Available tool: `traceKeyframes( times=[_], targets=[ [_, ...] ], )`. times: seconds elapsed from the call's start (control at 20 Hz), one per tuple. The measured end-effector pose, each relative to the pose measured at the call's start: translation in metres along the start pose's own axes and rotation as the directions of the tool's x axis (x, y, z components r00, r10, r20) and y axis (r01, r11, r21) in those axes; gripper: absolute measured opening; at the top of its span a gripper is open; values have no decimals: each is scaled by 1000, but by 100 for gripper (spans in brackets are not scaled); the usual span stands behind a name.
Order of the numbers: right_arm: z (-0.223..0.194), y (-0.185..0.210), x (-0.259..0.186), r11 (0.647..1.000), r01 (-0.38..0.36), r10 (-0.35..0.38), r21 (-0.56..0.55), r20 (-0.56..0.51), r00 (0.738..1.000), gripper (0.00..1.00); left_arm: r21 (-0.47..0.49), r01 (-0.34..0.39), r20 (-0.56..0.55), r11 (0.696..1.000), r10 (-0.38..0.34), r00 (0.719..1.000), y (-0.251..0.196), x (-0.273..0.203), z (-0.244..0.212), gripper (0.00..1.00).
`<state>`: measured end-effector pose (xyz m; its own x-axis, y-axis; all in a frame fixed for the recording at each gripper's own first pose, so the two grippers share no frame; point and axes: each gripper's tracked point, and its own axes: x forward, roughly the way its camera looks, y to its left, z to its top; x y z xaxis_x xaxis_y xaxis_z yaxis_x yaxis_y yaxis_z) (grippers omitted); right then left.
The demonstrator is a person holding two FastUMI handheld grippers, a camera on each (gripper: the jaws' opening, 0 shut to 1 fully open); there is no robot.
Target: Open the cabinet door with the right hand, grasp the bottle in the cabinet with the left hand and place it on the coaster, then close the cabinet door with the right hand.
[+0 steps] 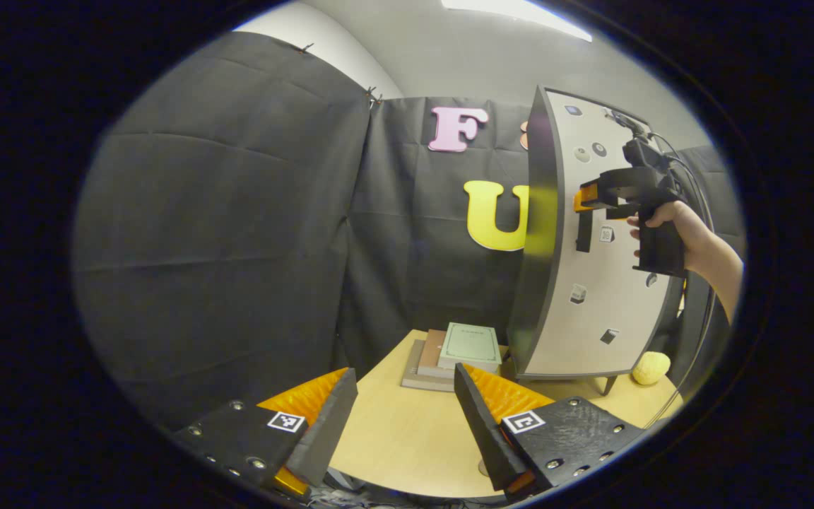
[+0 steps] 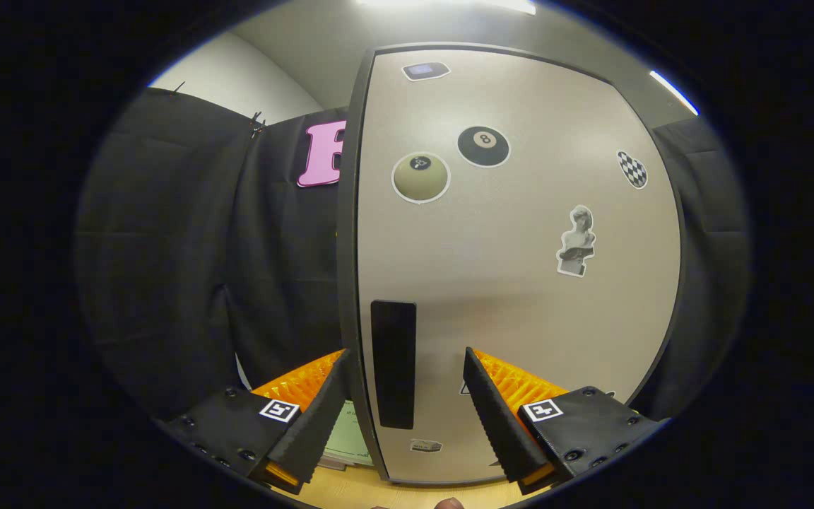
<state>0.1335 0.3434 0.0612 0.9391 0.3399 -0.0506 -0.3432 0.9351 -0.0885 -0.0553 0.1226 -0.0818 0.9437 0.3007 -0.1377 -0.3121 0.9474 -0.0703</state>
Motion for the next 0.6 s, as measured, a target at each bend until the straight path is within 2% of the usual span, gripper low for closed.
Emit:
traceKeyframes(
  times=[0.1,0.15,0.2,0.25,0.3,0.4,0.45,0.55,0.6],
  targets=[
    [-6,6,9,1000,-2,2,6,-19,1000,89,-8,-20,-4,1000,20,1000,10,-1,-5,85],
    [-9,7,13,1000,1,-1,4,-32,999,80,-15,-28,-7,999,28,1000,13,-1,-8,86],
    [-10,9,16,1000,0,0,5,-38,999,78,-24,-33,-12,999,33,999,16,-2,-9,83],
    [-11,12,19,1000,2,-1,5,-41,999,62,-32,-39,-15,999,38,999,18,-2,-10,86],
    [-11,14,19,1000,1,-1,5,-46,999,55,-39,-43,-17,998,42,999,18,-2,-10,83],
    [-14,10,20,1000,19,-19,7,-66,998,39,-43,-46,-15,998,46,999,19,-1,-11,86],
    [-14,10,17,1000,19,-18,13,-67,998,33,-42,-48,-14,998,47,999,20,-2,-12,85],
    [-16,10,20,1000,9,-8,13,-78,997,35,-39,-44,-9,998,43,999,20,-3,-11,86],
    [-15,10,19,1000,3,-2,11,-81,997,30,-38,-38,-6,999,38,999,20,-4,-10,83]
  ],
)
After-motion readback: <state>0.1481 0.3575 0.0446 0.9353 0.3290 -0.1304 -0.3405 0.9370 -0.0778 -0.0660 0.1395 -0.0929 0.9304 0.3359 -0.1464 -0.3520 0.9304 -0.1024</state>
